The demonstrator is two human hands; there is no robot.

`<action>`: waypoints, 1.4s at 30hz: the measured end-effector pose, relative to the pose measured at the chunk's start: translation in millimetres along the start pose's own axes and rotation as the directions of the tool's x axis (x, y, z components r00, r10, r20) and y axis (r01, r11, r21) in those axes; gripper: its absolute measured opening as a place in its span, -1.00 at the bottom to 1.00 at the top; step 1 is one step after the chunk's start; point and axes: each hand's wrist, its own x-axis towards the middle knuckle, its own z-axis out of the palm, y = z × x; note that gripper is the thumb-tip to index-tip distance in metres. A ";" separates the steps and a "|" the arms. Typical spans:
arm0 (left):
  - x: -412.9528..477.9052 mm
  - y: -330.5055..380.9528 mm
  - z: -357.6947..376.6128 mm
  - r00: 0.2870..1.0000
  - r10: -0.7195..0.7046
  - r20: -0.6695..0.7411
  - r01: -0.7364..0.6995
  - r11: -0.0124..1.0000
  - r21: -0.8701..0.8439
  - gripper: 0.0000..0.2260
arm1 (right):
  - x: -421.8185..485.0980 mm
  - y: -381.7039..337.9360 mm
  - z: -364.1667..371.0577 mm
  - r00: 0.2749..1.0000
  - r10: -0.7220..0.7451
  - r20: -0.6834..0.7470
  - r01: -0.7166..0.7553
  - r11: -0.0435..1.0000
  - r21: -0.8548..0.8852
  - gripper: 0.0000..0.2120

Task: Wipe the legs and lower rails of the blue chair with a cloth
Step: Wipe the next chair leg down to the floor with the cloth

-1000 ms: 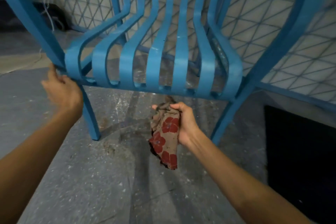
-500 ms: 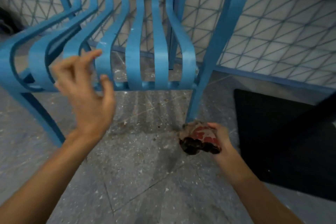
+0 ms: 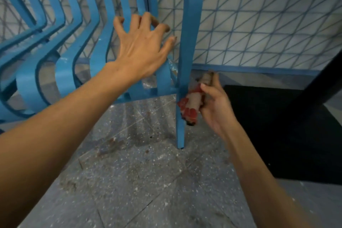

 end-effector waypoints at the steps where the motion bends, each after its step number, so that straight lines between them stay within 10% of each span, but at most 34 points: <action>1: -2.2 -3.2 5.6 1.000 -0.003 0.023 0.003 1.000 -0.002 -0.58 | 2.2 3.6 10.6 0.998 -0.044 0.052 0.048 0.994 -0.093 -0.18; 7: -19.4 -14.0 21.4 0.999 -0.002 -0.039 0.002 1.000 -0.003 -0.53 | 11.3 36.0 11.9 0.925 -0.325 0.196 0.369 0.642 -0.672 -0.19; 14: -21.9 -14.0 25.7 0.996 0.015 -0.084 -0.012 0.999 0.030 -0.52 | 14.5 94.3 -15.0 0.937 -0.328 0.123 0.319 0.654 -0.686 -0.30; 21: -18.3 -14.6 29.8 0.997 -0.007 -0.074 0.010 0.999 0.039 -0.52 | 6.4 141.9 -26.9 1.000 0.017 0.014 -0.004 0.786 -0.618 -0.42; 26: -16.5 -16.5 29.9 0.999 -0.027 -0.043 0.027 1.000 0.003 -0.53 | 24.1 106.9 -4.9 0.995 -0.097 0.007 0.074 0.712 -0.698 -0.57; 31: -15.1 -16.1 32.6 1.000 -0.005 0.001 0.005 1.000 -0.028 -0.54 | 44.7 51.1 0.7 0.968 -0.249 0.042 0.232 0.809 -0.540 -0.26; 35: -14.2 -16.1 34.6 1.000 0.007 0.021 -0.006 0.999 -0.039 -0.54 | 32.7 71.4 -19.1 0.999 -0.032 0.007 0.033 0.962 -0.271 -0.48; 42: -14.0 -15.2 37.1 0.998 0.009 0.056 -0.007 0.999 -0.045 -0.48 | 15.4 173.9 -52.2 0.971 0.226 -0.079 -0.230 0.789 -0.569 -0.26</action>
